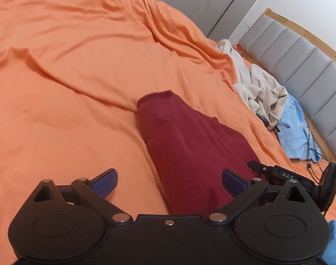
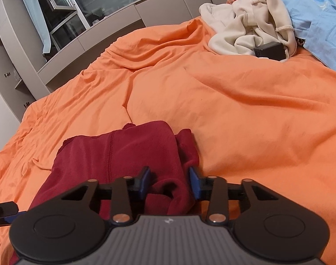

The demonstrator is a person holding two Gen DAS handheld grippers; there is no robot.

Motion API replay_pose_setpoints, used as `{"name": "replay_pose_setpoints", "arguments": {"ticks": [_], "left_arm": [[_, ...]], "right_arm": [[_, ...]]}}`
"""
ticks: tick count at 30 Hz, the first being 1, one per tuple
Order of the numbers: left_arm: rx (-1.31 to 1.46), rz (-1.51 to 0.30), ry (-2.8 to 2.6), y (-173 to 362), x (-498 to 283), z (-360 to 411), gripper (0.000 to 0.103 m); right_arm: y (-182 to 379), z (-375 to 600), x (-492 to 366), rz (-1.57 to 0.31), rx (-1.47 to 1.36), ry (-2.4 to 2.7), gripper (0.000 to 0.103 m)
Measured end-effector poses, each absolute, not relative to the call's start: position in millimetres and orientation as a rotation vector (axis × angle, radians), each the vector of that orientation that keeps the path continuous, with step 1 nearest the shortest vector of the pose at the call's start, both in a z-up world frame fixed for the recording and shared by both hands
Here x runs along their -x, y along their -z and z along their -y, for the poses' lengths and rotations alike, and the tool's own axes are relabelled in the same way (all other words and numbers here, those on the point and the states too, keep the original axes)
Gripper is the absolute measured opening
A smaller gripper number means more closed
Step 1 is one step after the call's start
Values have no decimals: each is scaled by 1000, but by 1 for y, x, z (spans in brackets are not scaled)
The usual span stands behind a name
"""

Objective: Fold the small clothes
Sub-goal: 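Close the right tool on the folded shirt edge to tuck it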

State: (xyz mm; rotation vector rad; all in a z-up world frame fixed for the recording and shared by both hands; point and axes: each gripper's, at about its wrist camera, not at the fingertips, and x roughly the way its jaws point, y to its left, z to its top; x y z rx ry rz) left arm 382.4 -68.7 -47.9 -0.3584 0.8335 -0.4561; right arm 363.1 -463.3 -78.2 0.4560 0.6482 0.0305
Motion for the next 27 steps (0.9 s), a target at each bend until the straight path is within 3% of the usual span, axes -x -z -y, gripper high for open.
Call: {"name": "replay_pose_setpoints", "arguments": {"ticks": [5,8,23,27], "left_arm": [[425,-877,475,59,-390,62,87],[435,-892,487,64,-393,61,85],[433,-925,527,76,-407,70,89],[407,-923,543,77,-405,75,86]], "right_arm": [[74,463,-359,-628,-442,-17,24],[70,464,-352,-610,-443,-6,21],[66,470,-335,-611,-457,27,17],[68,469,-337,-631,-450,25,17]]}}
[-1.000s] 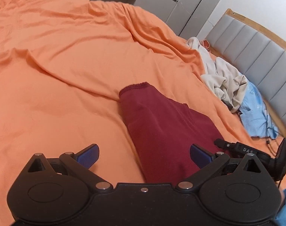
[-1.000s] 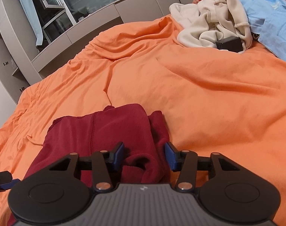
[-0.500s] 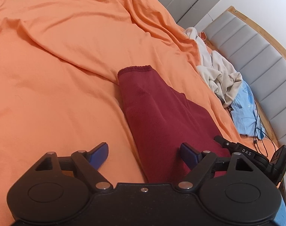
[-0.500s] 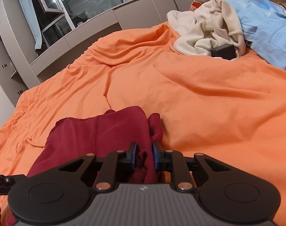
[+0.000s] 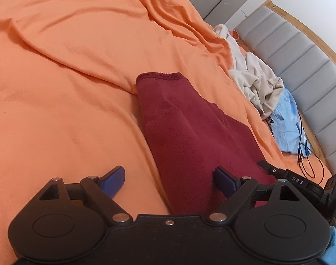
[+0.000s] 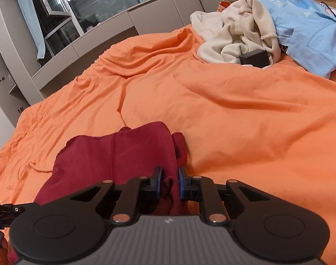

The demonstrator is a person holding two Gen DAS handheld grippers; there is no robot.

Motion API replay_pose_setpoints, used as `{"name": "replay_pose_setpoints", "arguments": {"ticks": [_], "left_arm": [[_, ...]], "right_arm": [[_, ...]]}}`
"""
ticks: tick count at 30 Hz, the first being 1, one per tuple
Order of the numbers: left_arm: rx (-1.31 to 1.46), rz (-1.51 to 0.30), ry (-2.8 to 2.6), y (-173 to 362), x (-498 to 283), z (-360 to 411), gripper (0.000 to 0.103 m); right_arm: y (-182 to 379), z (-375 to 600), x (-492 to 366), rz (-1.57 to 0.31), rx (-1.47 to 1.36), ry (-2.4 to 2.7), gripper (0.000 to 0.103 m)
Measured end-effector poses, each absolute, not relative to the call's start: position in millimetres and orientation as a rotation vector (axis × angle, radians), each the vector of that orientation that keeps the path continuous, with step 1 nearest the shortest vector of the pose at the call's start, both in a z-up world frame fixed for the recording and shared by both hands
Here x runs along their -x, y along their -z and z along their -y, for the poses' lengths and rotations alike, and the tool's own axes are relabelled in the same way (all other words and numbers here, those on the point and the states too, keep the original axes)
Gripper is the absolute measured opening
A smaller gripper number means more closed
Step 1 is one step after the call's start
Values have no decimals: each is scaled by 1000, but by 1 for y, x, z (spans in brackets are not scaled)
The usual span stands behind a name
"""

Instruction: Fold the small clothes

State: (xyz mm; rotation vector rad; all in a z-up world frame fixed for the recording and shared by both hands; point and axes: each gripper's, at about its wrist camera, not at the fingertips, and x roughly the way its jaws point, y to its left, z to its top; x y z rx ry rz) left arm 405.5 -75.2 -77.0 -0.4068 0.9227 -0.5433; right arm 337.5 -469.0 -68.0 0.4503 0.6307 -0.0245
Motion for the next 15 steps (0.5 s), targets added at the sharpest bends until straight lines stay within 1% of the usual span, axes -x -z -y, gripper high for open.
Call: {"name": "replay_pose_setpoints", "arguments": {"ticks": [2,3,5,6,9,11,13,15], "left_arm": [[416,-931,562,78,-405,76,78],[426,-937,569,79,-406,76,76],[441,-940,573,81,-406,76,73],[441,-941,572,81,-406,77,73],[443,-941,569,82,-406,79,73],[447,-942,567,83,-406,80,74],[447,-943,564,84,-406,80,75],[443,-942,560,84,-406,81,76]], "right_arm": [[69,469,-338,-639,-453,23,20],[70,470,-339,-641,-459,24,22],[70,472,-339,-643,-471,35,39],[70,474,-338,-640,-478,38,41],[72,477,-340,-642,-497,36,45],[77,480,-344,-654,-519,38,49],[83,483,-348,-672,-567,25,49],[89,486,-350,-683,-613,9,44]]}}
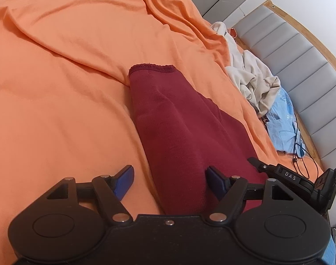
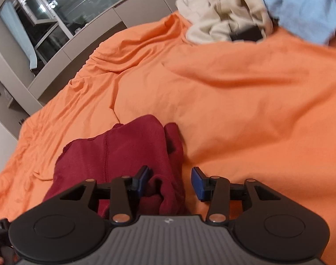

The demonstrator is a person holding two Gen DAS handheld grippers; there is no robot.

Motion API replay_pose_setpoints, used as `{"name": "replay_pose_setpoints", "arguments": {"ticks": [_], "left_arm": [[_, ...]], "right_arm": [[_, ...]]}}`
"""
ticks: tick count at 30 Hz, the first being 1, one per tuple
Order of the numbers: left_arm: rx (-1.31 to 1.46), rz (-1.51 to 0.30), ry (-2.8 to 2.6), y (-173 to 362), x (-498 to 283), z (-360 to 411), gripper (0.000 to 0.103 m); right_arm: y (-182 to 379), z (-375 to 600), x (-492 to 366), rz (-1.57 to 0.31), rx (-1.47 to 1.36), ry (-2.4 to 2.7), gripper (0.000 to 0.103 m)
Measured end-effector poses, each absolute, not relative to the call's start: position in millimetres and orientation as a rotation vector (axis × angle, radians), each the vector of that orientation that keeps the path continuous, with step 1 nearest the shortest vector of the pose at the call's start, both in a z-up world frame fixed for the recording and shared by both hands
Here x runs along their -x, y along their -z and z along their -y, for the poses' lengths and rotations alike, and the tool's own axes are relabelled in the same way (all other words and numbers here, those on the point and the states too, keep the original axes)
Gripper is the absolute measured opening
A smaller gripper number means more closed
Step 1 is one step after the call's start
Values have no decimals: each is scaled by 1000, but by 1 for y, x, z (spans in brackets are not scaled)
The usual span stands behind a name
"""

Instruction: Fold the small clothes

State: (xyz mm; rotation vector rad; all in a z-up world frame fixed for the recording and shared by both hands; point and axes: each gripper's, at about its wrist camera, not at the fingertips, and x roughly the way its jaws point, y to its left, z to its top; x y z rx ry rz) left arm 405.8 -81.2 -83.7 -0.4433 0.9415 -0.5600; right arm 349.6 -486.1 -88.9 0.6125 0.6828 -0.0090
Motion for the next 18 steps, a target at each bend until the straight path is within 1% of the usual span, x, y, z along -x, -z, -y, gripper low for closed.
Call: {"name": "replay_pose_setpoints", "arguments": {"ticks": [1,4,6,7,8,9,12,16,18], "left_arm": [[437,-940,559,84,-406,82,76],[424,-938,554,82,-405,85,76],[422,-936,552,82,-405,86,73],[425,-935,556,82,-405,85,68],[431,-934,564,81,-405,86,60],[437,-933,571,80,-404,87,57],[401,-919,556,76,-401,92,55],[334,-890,528,67,-395,101,45],[263,-871,509,61,-389,109,43]], "right_arm": [[90,487,-350,-682,-628,-2,37],[89,483,-349,-673,-621,-7,31],[87,480,-348,-669,-607,-6,30],[87,479,-348,-667,-603,-6,29],[86,478,-348,-666,-599,-4,28],[85,477,-348,-664,-593,-3,28],[83,472,-347,-658,-558,4,27],[76,461,-344,-639,-460,13,25],[72,453,-344,-631,-387,21,25]]}}
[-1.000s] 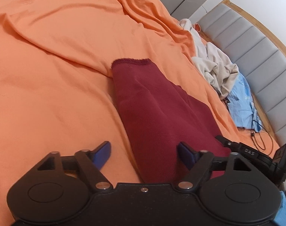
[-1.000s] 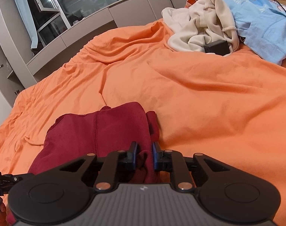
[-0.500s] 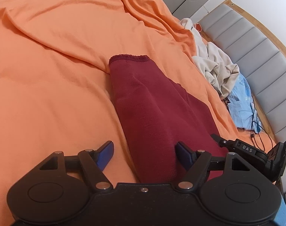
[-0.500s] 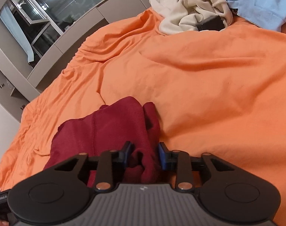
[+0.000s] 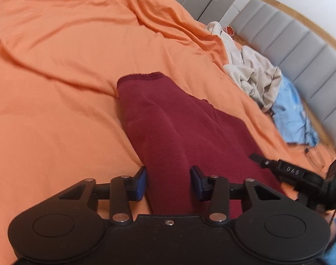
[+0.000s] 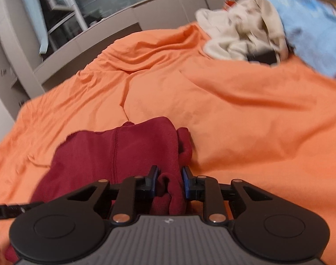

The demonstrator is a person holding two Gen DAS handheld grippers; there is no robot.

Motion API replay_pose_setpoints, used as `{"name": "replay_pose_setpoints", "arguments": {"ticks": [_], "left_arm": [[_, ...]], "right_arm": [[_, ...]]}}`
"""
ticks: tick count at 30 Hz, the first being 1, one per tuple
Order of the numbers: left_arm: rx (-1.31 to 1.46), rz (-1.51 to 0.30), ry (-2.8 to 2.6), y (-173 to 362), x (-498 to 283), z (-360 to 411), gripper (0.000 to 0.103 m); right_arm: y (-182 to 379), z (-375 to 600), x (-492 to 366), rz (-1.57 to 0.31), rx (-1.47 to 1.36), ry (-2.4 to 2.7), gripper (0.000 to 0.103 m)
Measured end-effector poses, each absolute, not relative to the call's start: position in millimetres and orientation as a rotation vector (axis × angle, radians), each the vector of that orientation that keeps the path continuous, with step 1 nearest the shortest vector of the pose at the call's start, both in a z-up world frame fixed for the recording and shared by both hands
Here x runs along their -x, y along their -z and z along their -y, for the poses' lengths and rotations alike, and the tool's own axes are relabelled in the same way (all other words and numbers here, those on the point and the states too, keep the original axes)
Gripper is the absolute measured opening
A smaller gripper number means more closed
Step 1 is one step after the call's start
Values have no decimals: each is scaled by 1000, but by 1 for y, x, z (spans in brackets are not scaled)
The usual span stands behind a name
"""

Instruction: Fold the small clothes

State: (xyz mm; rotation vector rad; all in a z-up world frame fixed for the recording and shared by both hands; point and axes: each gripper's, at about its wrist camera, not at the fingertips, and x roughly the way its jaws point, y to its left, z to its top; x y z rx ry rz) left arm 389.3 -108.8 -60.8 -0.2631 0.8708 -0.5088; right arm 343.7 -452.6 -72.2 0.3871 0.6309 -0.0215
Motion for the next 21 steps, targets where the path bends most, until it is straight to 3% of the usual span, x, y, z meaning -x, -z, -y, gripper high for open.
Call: {"name": "replay_pose_setpoints", "arguments": {"ticks": [4,6,7,9,13,16,21], "left_arm": [[156,-831,495,54,-380,119,42],[147,-826,496,55,-380,119,42],[152,-828,497,55,-380,118,42],[161,-832,497,54,-380,118,42],[166,-832,496,55,-380,118,42],[164,-831,497,56,-380,117,42],[148,-809,475,54,-378,120,38]], "right_arm": [[72,450,-347,-644,-360,39,35],[74,455,-347,-648,-381,47,45],[75,458,-348,-652,-395,53,56],[79,466,-350,-661,-442,53,60],[91,482,-355,-688,-574,15,58],[92,481,-355,-682,-602,-30,33],[80,462,-350,-643,-465,-13,26]]}}
